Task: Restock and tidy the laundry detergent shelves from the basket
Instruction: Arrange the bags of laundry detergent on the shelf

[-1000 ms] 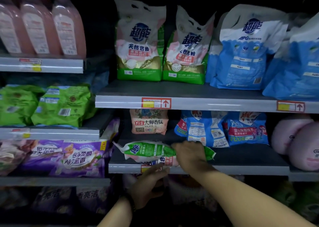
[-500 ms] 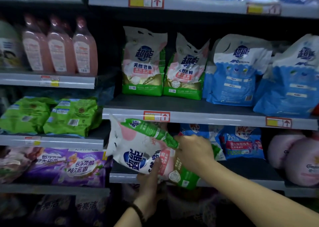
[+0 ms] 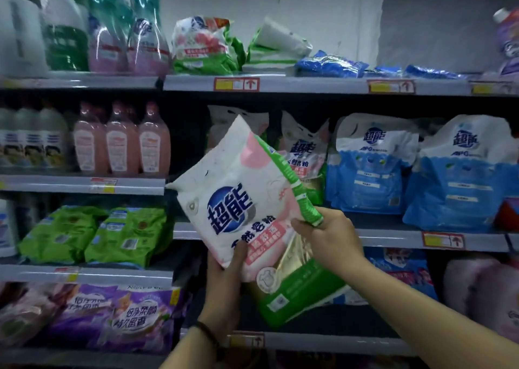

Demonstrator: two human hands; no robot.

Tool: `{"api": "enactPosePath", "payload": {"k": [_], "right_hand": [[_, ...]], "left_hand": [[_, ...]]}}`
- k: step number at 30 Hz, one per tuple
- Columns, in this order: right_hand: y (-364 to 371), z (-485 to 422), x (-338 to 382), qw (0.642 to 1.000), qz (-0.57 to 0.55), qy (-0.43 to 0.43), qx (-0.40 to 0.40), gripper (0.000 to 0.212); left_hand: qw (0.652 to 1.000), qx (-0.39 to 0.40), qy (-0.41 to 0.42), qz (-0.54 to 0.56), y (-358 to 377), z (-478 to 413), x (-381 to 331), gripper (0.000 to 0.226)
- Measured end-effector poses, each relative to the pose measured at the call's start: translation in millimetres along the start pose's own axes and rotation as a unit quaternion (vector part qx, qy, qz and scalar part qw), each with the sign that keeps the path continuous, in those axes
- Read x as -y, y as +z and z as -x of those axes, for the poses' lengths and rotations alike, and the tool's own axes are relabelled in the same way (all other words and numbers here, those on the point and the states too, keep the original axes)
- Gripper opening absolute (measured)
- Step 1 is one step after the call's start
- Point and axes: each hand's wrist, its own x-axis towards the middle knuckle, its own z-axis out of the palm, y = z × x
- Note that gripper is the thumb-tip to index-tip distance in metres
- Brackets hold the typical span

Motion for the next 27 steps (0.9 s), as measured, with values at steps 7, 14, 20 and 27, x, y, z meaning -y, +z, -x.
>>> {"api": "enactPosePath", "payload": {"k": [7,14,20,27], "right_hand": [[26.6,-75.3,-17.4,0.967,-0.233,0.102,0.020,0.021],[80.4,-154.0,-12.2,0.947,-0.302,0.107,-0.004,0.012],[123.0,-238.0,13.9,0.951,-0.294,0.087,-0.039,0.009],[175.4,-270.1,-16.6,0.982,-0.132,0.131,-0.015,0.055]], "left_hand": [[0.989,-0.019,0.062,-0.129,18.0,-76.2,-55.1,0.049],[0.971,-0.021,0.081,-0.224,28.4,-181.1,-98.2,0.054],[0.958,-0.039,0.139,-0.248,31.5,-279.2,-121.6,0.040],[0.843,-0.161,0.091,-0.505,9.6,-327.8,-75.3,0.103]]}}
